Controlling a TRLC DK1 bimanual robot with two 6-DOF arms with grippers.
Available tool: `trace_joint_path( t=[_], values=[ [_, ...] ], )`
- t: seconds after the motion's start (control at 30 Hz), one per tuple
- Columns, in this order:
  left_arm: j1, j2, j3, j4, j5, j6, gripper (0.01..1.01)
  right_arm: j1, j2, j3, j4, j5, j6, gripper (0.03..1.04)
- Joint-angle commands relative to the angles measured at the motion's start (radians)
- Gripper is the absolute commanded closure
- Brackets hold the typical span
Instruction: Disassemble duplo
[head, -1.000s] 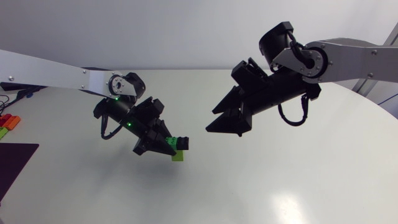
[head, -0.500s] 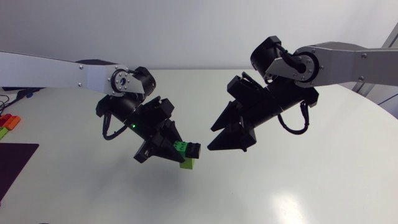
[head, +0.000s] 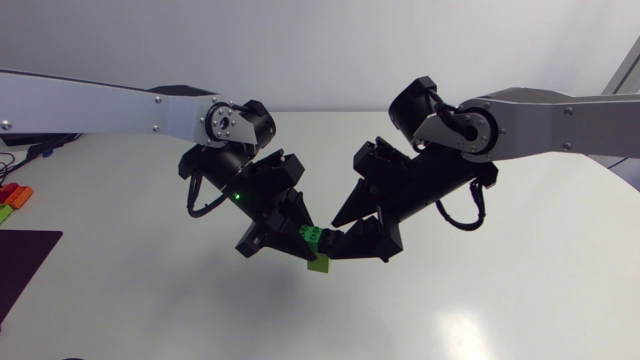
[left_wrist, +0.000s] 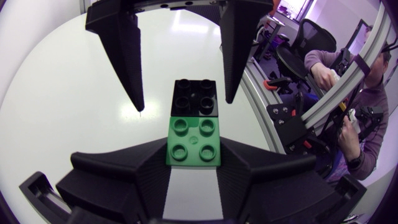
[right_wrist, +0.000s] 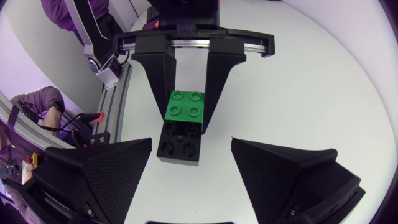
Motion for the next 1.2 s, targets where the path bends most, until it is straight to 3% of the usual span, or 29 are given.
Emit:
trace_joint_path(
  t=[0.0,0.13,0.23,0.4,0.5,0.9,1.0,1.17],
  values=[
    [-0.006,0.029,0.039,-0.016,0.012,-0.013,0.818,0.019,0.001,-0.025,0.015,0.010,0.003,0.21],
    [-0.011,0.029,0.042,-0.016,0.012,-0.019,0.818,0.030,0.001,-0.029,0.034,0.016,0.006,0.42],
    [-0.017,0.031,0.042,-0.016,0.011,-0.021,0.818,0.033,-0.011,-0.042,0.057,0.017,0.006,0.65],
    [-0.026,0.035,0.040,-0.014,-0.008,-0.022,0.818,0.024,-0.028,-0.051,0.038,0.013,-0.007,0.76],
    [-0.034,0.037,0.032,-0.007,-0.017,-0.026,0.818,0.019,-0.028,-0.051,0.011,-0.001,-0.021,0.80],
    [-0.083,0.022,-0.058,0.108,-0.069,-0.082,0.818,-0.064,-0.040,0.052,-0.133,-0.125,-0.036,0.80],
    [-0.066,0.015,-0.052,0.122,-0.084,-0.102,0.818,-0.123,-0.031,0.038,-0.101,-0.116,-0.040,0.80],
    [0.008,-0.008,0.012,0.115,-0.034,-0.176,0.816,-0.153,-0.013,-0.131,0.107,0.036,-0.036,0.79]
  ],
)
